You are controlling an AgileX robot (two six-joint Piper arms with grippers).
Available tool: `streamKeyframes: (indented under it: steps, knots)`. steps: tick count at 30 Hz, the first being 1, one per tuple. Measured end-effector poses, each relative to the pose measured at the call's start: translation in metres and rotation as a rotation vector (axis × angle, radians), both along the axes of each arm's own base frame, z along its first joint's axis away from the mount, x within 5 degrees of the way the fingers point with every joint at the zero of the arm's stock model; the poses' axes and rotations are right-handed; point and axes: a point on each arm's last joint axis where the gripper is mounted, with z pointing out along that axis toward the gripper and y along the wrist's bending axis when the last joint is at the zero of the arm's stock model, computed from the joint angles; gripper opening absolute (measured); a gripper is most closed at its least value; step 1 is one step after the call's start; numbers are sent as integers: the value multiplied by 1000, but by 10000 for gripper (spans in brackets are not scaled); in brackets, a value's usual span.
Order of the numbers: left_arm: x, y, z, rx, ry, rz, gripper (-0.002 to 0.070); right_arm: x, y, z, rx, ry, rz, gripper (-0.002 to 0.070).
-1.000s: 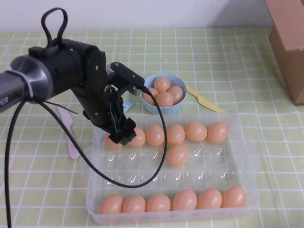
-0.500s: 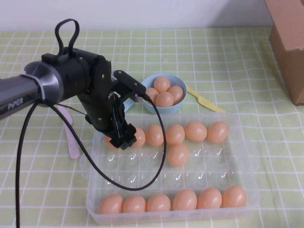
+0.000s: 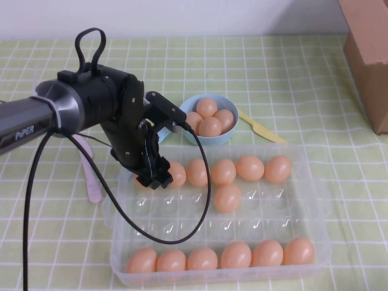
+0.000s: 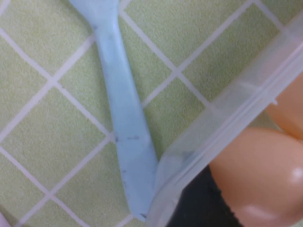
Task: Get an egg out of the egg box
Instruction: Pick up the egg from the plastic box
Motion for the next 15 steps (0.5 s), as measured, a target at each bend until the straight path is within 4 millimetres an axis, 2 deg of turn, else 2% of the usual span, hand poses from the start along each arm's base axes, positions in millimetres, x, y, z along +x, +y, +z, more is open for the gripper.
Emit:
streamKeyframes:
  steps: [9,11,15]
  knots:
    - [-1,0,3,-7,-4,21,381,0,0,0,0,0,0,-17]
    - [-4,-1,10,-12,-10,27,380,0,0,0,0,0,0,-17]
    - [-18,-4,43,-48,-66,12,380,0,0,0,0,0,0,-17]
